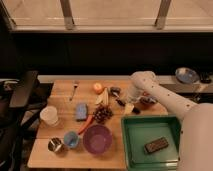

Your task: Place brush in table surface

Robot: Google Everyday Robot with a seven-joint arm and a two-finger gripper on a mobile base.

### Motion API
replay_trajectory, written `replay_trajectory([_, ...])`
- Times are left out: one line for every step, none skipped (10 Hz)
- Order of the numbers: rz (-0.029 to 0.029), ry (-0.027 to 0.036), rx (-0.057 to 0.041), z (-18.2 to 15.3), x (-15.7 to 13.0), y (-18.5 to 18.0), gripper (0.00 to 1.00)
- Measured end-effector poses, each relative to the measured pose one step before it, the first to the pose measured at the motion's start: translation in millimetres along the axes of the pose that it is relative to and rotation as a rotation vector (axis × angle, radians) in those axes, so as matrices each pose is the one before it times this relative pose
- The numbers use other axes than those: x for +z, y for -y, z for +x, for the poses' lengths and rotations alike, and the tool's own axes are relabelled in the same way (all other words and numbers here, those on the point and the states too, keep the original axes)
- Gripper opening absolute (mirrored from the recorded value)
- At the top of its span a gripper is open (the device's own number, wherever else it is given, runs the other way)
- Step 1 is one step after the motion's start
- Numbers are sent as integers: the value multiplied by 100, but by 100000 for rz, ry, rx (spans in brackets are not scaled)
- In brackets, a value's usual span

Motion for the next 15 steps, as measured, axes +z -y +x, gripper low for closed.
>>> replay_trajectory([-256, -259, 23, 236, 194, -200, 55])
replay_trajectory([-100, -128, -75, 27, 88, -155, 47])
replay_trajectory([295, -232, -53, 63, -46, -139, 37])
replay_trajectory([846, -345, 581, 135, -191, -43, 27])
replay_trajectory([1321, -482, 262, 214, -280, 76, 16])
replay_trajectory([28, 192, 321, 89, -59, 12, 7])
replay_trajectory([-78, 6, 30, 15, 12, -29, 1])
replay_trajectory([-140, -49, -45, 5, 43, -52, 0])
replay_trajectory([-21, -53, -155, -79, 9, -29, 0])
replay_trajectory([1079, -143, 328, 217, -380, -51, 0])
replay_trajectory([3364, 890, 897, 156, -1287, 554, 0])
replay_trajectory([2482, 923, 678, -60, -1288, 478, 0])
replay_trajectory([3268, 1678, 644, -562, -2079, 800, 0])
replay_trajectory([2650, 1254, 1076, -150, -1871, 662, 0])
replay_trajectory([3157, 1665, 1645, -5, -2031, 833, 0])
